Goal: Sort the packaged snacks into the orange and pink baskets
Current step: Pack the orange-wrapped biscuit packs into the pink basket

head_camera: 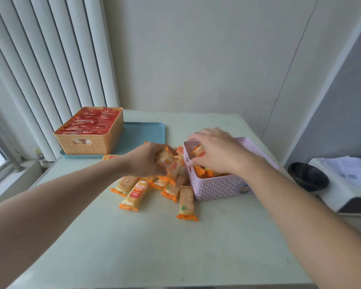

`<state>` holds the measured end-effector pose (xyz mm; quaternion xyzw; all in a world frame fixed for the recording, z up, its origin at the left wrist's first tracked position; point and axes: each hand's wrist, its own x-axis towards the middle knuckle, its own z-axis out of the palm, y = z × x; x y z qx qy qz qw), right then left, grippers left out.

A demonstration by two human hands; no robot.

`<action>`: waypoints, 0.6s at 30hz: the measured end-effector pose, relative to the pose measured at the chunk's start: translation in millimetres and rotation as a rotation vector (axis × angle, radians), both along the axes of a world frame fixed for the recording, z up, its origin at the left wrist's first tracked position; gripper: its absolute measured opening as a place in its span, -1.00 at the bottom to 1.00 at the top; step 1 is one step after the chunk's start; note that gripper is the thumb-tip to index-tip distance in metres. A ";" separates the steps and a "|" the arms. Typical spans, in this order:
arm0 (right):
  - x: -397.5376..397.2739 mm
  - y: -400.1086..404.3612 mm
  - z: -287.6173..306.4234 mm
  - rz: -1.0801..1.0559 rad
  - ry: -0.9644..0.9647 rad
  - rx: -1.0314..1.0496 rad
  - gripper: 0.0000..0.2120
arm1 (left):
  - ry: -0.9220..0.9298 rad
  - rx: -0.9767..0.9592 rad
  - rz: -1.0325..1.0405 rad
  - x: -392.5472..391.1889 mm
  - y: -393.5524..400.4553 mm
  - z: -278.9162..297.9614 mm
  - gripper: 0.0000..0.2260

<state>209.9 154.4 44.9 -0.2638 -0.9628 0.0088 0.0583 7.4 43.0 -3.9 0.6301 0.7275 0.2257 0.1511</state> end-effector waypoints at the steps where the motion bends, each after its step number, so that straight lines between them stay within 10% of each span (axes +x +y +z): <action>1: -6.1 -14.2 -4.1 0.126 -0.060 0.007 -0.48 | 0.042 0.008 -0.010 -8.0 -7.9 -4.8 -0.53; 8: -41.0 -46.6 -76.4 0.244 -0.590 0.357 -0.24 | 0.200 -0.310 0.204 -41.5 -44.8 -35.7 -0.35; 12: -71.0 -34.8 -84.5 0.186 -0.633 0.241 0.10 | 0.353 -0.437 0.261 -30.8 -41.8 -55.6 0.08; 18: -108.9 -28.2 -63.5 0.135 -0.764 0.044 0.45 | 0.268 -0.486 0.326 -39.9 -33.4 -45.9 -0.06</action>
